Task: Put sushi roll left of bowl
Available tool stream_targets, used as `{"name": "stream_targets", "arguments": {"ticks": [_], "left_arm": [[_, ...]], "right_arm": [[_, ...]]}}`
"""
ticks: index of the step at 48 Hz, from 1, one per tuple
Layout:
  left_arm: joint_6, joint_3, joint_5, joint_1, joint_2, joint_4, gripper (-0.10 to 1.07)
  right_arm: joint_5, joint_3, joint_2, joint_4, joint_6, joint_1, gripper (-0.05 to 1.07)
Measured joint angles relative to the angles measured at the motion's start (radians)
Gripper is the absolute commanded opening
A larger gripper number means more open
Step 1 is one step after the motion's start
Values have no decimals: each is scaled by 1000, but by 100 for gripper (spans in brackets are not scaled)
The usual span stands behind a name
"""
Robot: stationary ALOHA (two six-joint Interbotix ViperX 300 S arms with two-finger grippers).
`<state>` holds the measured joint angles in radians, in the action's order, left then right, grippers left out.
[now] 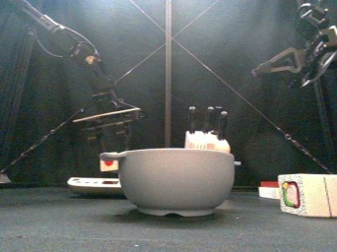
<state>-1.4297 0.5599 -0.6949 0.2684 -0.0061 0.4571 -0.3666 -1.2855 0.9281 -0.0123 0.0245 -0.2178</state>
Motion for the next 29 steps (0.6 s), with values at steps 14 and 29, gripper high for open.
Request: {"name": "stream_targets", "arguments": {"ticks": [14,29], "left_arm": [[-17,63,-8,-104,-100,15,50],[-163,167,-77,-275,-238,-51,50]], "right_arm": [[0,0,0,0,0,0,2],[0,0,0,5,0,0,1]]}}
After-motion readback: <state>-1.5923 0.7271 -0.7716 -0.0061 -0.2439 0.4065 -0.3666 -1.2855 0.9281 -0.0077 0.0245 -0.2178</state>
